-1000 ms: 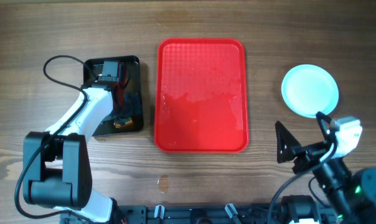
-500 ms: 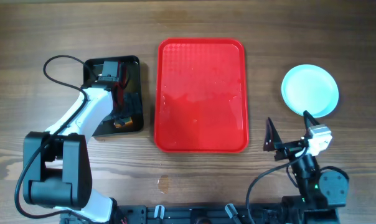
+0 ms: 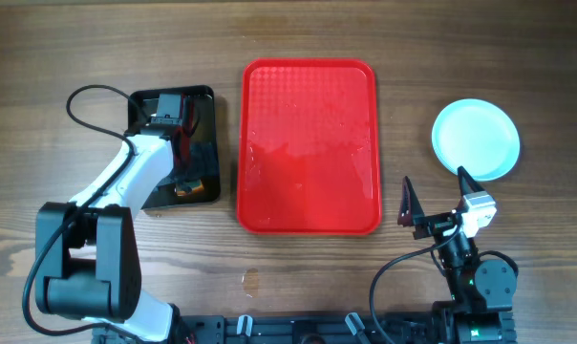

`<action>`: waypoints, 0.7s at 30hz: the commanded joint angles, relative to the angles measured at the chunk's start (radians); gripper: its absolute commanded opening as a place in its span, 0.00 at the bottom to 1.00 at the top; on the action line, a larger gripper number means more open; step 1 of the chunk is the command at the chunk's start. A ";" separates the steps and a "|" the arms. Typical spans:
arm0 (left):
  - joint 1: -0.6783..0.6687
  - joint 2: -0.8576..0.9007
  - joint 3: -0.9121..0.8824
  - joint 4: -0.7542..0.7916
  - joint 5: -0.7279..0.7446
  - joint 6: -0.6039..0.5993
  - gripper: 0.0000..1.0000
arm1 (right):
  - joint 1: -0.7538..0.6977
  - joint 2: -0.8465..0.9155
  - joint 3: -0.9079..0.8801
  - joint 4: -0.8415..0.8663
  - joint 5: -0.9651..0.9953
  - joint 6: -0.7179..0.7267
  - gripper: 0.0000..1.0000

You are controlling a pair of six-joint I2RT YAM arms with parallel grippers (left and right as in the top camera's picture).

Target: Clean dirty plates on tray and stack at the side

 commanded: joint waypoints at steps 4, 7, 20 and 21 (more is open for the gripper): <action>0.002 -0.005 0.005 0.000 -0.009 0.009 1.00 | 0.006 -0.011 -0.001 -0.064 0.015 -0.002 1.00; 0.002 -0.005 0.005 0.000 -0.009 0.009 1.00 | 0.006 -0.004 -0.001 -0.063 0.015 -0.002 1.00; 0.002 -0.006 0.005 0.000 -0.009 0.009 1.00 | 0.006 -0.004 -0.001 -0.063 0.015 -0.002 1.00; 0.002 -0.024 -0.002 0.003 -0.009 0.009 1.00 | 0.006 -0.004 -0.001 -0.063 0.015 -0.002 1.00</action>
